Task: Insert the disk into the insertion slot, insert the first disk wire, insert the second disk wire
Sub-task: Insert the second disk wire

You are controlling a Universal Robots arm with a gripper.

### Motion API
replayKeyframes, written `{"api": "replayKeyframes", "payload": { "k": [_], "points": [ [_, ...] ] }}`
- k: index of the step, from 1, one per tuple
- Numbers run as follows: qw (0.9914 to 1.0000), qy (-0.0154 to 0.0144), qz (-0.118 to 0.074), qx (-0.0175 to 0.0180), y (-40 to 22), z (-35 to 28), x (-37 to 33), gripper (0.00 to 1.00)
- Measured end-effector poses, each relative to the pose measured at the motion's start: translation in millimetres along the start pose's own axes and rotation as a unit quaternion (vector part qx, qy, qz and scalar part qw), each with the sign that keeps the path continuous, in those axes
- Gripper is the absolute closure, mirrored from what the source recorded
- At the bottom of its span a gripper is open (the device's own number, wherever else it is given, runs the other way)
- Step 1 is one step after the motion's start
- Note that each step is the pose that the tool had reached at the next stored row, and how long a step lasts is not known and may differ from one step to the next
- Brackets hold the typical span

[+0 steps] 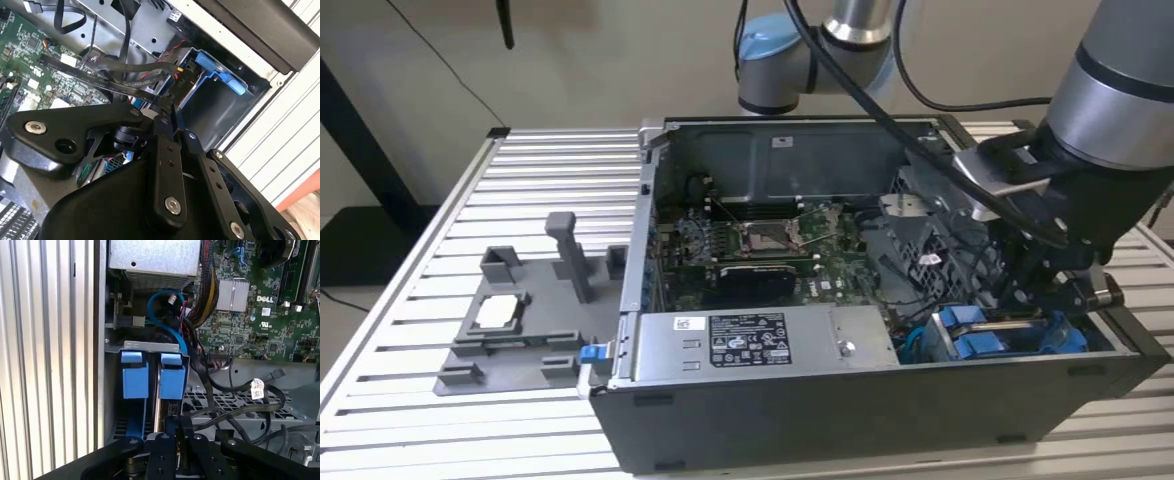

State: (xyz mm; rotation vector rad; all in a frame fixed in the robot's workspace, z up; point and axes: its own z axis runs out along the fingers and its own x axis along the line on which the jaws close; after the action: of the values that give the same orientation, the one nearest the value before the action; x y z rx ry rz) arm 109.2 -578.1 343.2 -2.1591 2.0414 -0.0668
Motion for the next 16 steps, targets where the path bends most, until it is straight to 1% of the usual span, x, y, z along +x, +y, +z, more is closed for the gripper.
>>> {"api": "replayKeyframes", "payload": {
  "k": [2, 4, 7, 10, 13, 14, 16],
  "points": [
    [0.99998, 0.0030, 0.000, 0.0047, 0.5, 1.3, -0.4, 0.84],
    [0.99994, 0.0045, 0.000, 0.0101, 0.7, 2.7, -0.5, 0.84],
    [0.99984, 0.0078, 0.000, 0.0158, 1.4, 4.6, -1.2, 0.84],
    [0.99976, 0.0110, 0.000, 0.0192, 2.6, 7.0, -1.7, 0.84],
    [0.99963, 0.0170, -0.001, 0.0212, 4.9, 9.0, -1.7, 0.84],
    [0.99958, 0.0186, -0.001, 0.0221, 5.9, 9.6, -1.7, 0.84],
    [0.99955, 0.0193, -0.001, 0.0229, 7.2, 10.0, -1.8, 0.84]
  ]
}}
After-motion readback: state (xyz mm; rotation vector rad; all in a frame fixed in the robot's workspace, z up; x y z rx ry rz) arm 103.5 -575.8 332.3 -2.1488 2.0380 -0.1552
